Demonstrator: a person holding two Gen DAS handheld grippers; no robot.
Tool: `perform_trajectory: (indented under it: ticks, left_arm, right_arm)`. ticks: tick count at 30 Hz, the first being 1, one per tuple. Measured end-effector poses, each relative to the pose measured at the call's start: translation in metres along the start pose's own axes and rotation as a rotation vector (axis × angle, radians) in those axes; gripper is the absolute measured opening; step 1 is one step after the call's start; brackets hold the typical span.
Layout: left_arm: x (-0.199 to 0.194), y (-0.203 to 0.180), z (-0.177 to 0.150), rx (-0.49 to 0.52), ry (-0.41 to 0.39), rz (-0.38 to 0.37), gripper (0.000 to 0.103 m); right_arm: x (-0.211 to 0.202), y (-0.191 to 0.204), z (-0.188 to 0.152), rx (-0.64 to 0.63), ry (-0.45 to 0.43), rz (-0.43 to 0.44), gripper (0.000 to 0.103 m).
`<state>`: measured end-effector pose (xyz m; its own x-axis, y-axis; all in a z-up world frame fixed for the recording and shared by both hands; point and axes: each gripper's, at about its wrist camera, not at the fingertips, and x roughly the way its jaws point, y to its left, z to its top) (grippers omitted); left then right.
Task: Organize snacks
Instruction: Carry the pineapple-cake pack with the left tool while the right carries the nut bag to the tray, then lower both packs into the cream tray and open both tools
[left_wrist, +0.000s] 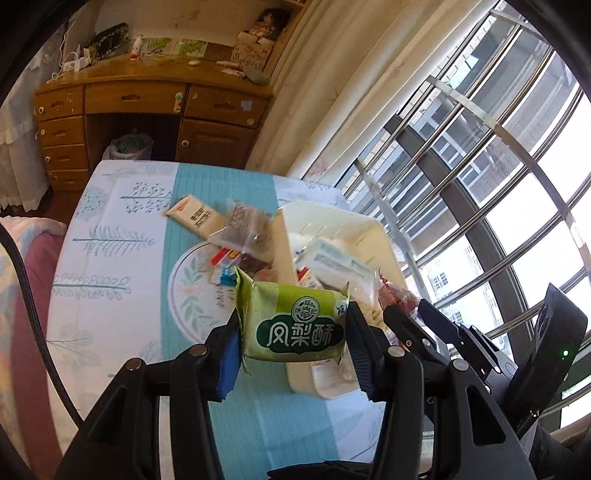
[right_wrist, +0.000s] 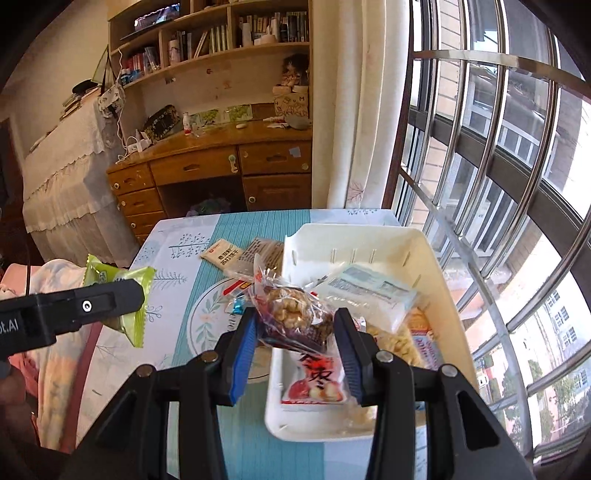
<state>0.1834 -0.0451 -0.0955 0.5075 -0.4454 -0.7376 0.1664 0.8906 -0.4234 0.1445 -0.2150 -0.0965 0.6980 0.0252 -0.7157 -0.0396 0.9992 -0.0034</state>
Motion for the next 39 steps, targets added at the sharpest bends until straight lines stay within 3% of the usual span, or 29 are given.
perform_trajectory:
  ticks: [11, 19, 20, 22, 24, 29, 39]
  left_arm:
    - [0.051, -0.07, -0.003, -0.034, -0.066, -0.035, 0.05]
    - [0.076, -0.1, 0.002, -0.032, -0.07, -0.041, 0.05]
    - [0.076, -0.1, 0.002, -0.033, -0.069, -0.037, 0.052]
    - [0.077, -0.102, 0.002, -0.036, -0.075, -0.036, 0.069]
    - [0.075, -0.102, 0.003, -0.044, -0.094, -0.029, 0.074]
    - [0.067, -0.095, 0.003, -0.067, -0.109, -0.004, 0.078]
    - [0.047, -0.086, -0.002, -0.061, -0.116, 0.017, 0.078]
  right_arm:
    - [0.004, -0.071, 0.001, -0.093, 0.0, 0.018, 0.043]
    - [0.007, -0.096, 0.002, -0.136, -0.007, 0.03, 0.044]
    - [0.007, -0.098, 0.003, -0.14, -0.009, 0.032, 0.045]
    - [0.008, -0.099, 0.004, -0.152, -0.013, 0.029, 0.045]
    - [0.011, -0.099, 0.004, -0.154, -0.005, 0.034, 0.048]
    - [0.011, -0.098, 0.005, -0.153, -0.004, 0.047, 0.059]
    - [0.005, -0.085, 0.003, -0.142, -0.002, 0.071, 0.062]
